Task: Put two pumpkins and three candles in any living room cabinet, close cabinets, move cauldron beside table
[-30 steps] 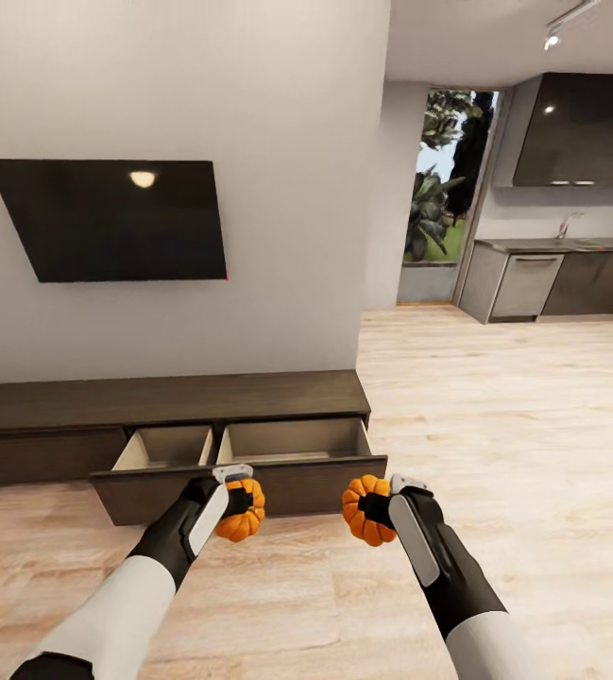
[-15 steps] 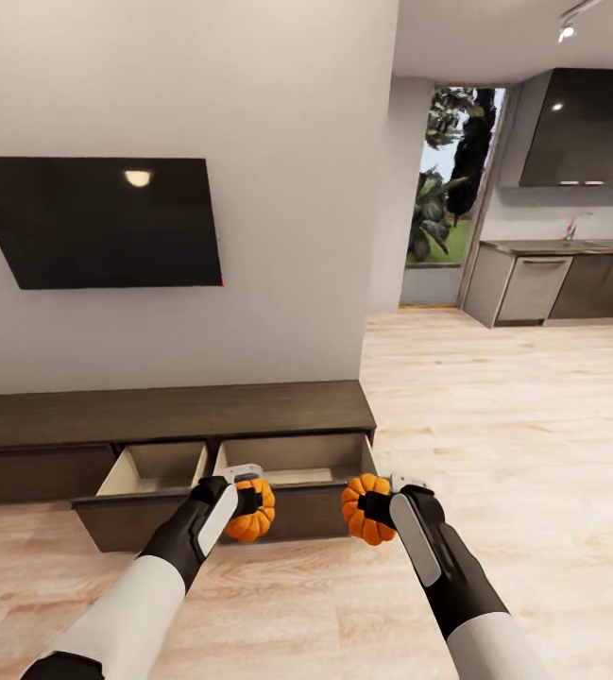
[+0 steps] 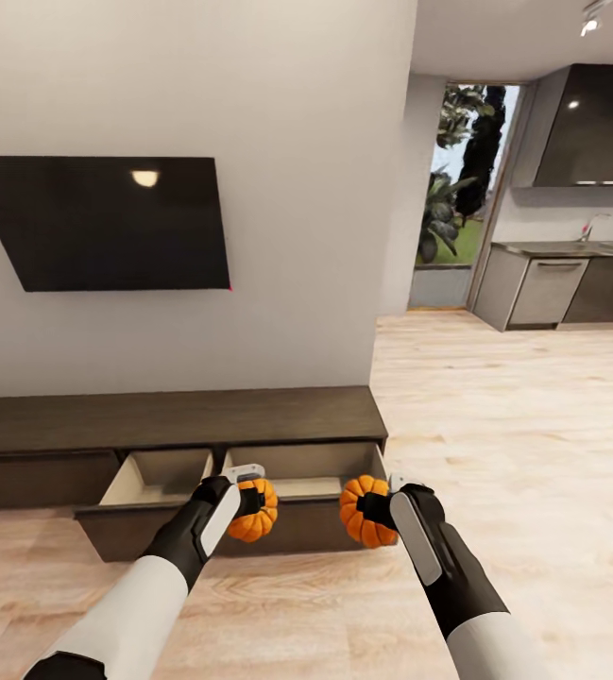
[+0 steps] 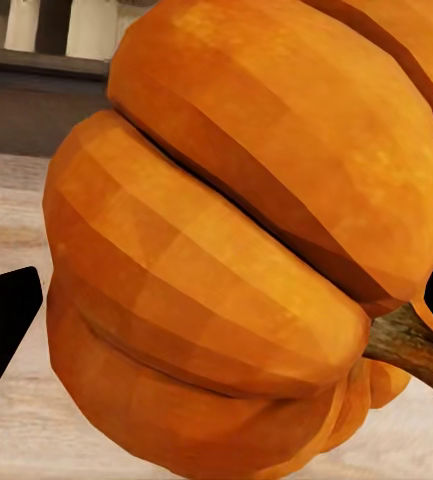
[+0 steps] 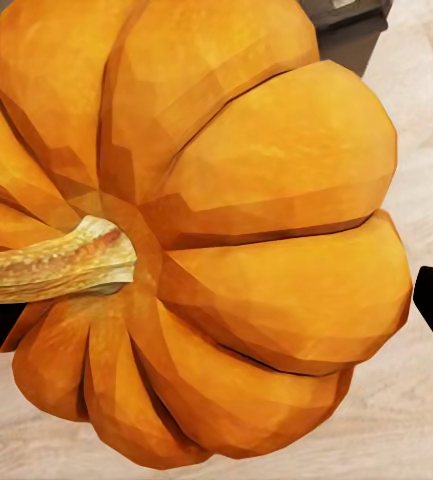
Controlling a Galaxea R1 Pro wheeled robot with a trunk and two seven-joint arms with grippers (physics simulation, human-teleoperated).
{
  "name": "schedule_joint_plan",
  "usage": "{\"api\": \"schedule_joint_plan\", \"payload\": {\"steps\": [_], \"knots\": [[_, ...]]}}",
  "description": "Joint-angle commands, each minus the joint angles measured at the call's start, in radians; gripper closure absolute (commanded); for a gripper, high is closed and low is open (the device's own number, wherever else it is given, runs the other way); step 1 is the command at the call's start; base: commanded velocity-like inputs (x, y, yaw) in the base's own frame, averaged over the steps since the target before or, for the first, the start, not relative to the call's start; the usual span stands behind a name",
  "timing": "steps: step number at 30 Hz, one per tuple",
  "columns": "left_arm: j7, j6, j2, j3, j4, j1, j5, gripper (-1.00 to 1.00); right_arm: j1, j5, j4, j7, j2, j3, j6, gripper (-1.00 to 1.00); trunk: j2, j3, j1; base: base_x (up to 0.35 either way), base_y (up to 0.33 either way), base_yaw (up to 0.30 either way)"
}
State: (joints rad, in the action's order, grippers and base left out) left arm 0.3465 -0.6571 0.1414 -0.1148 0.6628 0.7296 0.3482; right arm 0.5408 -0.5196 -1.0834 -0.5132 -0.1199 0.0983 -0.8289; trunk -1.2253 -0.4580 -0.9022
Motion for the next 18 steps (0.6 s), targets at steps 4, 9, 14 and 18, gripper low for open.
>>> {"api": "schedule_joint_plan", "payload": {"steps": [4,9,14,18], "knots": [[0.011,-0.004,-0.001,-0.003,0.001,0.001,0.009,1.00,0.001,-0.011,-0.001,-0.011,0.000,0.002,-0.001,1.00,-0.001,-0.001,0.000,0.173,0.118,0.012],[0.011,-0.003,0.000,-0.003,0.001,0.001,0.009,1.00,0.001,-0.011,-0.001,-0.011,0.000,0.003,-0.002,1.00,-0.001,-0.001,0.000,0.197,0.035,0.010],[0.012,-0.003,0.000,-0.004,0.001,0.001,0.009,1.00,0.001,-0.011,-0.001,-0.010,0.000,0.003,-0.002,1.00,-0.001,-0.001,0.000,0.141,0.002,0.029],[0.011,-0.002,0.000,-0.003,0.001,0.001,0.009,1.00,0.001,-0.011,-0.001,-0.010,0.000,0.003,-0.003,1.00,-0.001,-0.001,0.000,0.245,0.000,0.002]]}}
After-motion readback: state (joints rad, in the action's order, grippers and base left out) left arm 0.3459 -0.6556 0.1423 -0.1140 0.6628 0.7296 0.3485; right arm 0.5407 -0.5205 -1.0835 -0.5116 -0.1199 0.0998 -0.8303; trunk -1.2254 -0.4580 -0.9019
